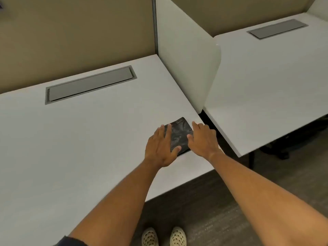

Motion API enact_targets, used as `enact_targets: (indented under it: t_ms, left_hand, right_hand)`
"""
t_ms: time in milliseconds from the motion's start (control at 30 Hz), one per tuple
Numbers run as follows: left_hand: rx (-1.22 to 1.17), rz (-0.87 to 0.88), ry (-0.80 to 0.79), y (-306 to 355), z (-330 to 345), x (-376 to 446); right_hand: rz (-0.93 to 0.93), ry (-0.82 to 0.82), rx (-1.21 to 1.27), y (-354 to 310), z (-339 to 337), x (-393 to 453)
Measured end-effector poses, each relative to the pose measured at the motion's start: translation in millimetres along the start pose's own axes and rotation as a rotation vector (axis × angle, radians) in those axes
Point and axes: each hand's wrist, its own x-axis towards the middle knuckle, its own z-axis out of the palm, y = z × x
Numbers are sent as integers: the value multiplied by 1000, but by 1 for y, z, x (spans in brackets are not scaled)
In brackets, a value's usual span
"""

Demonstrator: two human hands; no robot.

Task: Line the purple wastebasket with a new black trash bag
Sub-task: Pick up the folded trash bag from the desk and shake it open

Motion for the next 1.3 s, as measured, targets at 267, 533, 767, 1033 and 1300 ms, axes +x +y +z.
enact_targets:
  t_ms: [267, 533, 767, 1033, 1300]
  left_hand:
    - [27, 11, -156, -5, 45, 27]
    - [-84, -26, -203, -7, 52, 30]
    - [-252, -82, -116, -2, 30, 32]
    - [-882, -327, 233, 7, -55, 31]
    - [-1285, -497, 446, -14, -153, -17]
  right_hand:
    - [158, -121, 116, 6, 31, 37]
    - [296, -165, 341, 11, 40, 54]
    - [242, -77, 542, 1, 30, 48]
    - [22, 101, 786, -46, -28, 42]
    - [-363, 194, 816, -144, -93, -1]
